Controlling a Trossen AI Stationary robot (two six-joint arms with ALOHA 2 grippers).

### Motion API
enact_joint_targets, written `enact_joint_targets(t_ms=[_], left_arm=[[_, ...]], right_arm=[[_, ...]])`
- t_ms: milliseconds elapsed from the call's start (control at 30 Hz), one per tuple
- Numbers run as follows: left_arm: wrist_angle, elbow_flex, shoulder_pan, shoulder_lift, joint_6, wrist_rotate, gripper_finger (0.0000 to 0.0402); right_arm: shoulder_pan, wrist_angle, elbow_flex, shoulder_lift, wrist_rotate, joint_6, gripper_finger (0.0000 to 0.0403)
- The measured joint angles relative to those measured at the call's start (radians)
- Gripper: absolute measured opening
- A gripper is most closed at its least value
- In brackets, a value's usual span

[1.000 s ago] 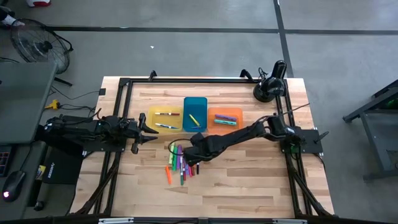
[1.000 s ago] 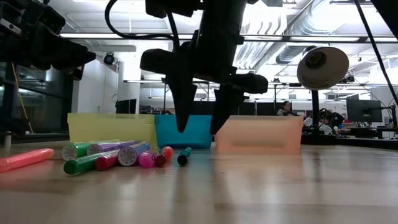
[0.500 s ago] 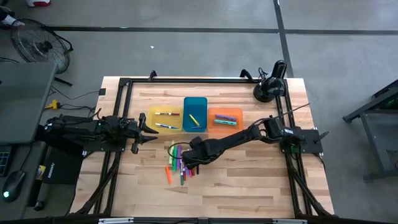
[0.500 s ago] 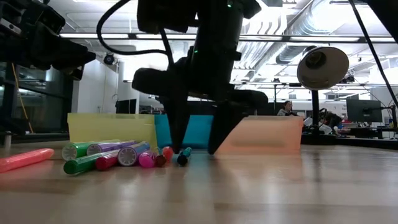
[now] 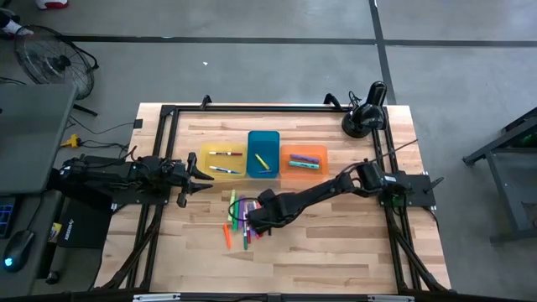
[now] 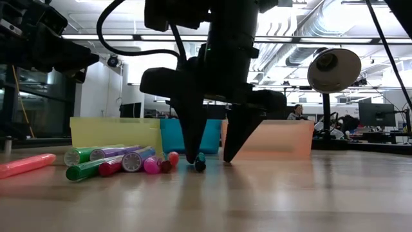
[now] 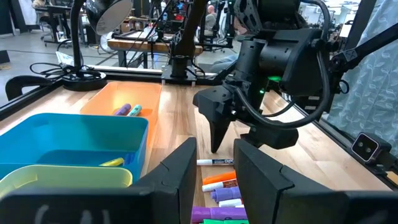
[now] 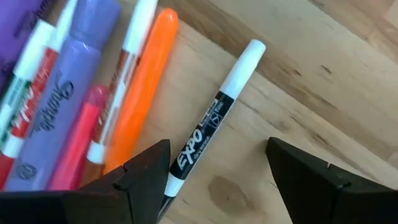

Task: Pick & Place Markers
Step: Put the black dry erase marker into the yellow bin

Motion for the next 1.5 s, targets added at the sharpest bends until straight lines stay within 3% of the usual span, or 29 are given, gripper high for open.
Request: enact_joint_targets(t_ms=[600,1500], left_arm=[[0.000,0.000,0.000,0.000,0.000,0.000,0.0104],[0.000,0.000,0.000,0.000,0.000,0.000,0.0104]], right_arm=[[0.067,-0.072,-0.002,0.002,-0.090,0.074,0.0259],[0.071,-0.128,-0.003,0.004,-0.094,0.087,0.0259]])
